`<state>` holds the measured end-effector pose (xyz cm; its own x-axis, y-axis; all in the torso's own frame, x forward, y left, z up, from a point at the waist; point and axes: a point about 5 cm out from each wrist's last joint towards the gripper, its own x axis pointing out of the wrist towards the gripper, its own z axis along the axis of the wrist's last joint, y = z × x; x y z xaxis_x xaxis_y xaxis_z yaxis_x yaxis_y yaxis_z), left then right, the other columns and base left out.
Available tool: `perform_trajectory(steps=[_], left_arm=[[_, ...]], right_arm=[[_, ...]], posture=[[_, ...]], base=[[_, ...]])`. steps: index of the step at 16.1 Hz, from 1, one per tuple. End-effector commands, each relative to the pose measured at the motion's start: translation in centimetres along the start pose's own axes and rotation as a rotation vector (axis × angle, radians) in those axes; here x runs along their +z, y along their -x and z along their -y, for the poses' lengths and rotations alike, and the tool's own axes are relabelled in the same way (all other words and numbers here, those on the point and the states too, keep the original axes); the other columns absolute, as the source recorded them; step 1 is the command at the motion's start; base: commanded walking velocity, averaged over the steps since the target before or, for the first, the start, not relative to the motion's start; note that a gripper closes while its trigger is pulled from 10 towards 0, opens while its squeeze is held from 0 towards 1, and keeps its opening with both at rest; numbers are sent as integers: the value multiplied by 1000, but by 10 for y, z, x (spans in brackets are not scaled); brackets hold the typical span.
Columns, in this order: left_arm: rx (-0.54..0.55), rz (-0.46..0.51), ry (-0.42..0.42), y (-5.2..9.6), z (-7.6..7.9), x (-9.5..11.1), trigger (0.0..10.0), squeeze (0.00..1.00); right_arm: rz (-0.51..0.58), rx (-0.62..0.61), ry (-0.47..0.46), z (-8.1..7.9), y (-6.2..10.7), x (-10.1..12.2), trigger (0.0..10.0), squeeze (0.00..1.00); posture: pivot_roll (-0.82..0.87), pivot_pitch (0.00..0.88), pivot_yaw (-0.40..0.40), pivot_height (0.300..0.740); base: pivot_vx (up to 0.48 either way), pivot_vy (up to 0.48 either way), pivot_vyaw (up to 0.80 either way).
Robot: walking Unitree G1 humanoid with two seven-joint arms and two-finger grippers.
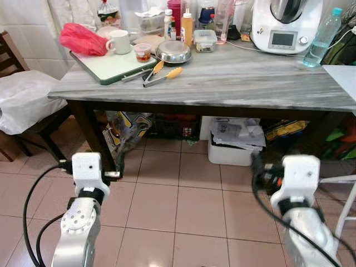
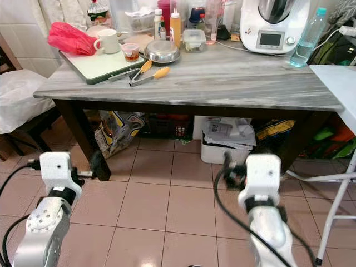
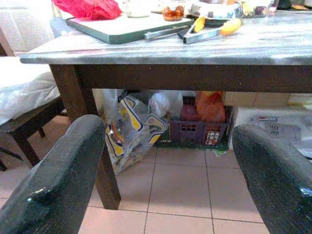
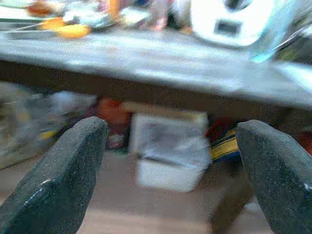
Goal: Setting the table
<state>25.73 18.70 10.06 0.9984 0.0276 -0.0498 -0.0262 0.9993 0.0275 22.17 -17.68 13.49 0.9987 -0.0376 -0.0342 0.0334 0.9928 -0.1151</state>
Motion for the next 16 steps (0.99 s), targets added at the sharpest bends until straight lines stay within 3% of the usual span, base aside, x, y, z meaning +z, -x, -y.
perform_trajectory(steps=[1,9,16], left_arm=[[-11,-14,-19,0,-2,-2,10000,0],[-31,-58,-38,-2,-1,-9,10000,0],[-26,-67,-43,-3,-2,-9,10000,0]], right_arm=[[17,22,-22,-1,2,4,10000,0],[-4,19,-68,-1,-2,2,10000,0],[-10,24,-93,-5,-5,1,10000,0]], posture=[[-120,47,40,740],[-114,42,40,740],[-108,46,47,740]], base=[[0,0,0],[0,0,0],[-217,0,0]])
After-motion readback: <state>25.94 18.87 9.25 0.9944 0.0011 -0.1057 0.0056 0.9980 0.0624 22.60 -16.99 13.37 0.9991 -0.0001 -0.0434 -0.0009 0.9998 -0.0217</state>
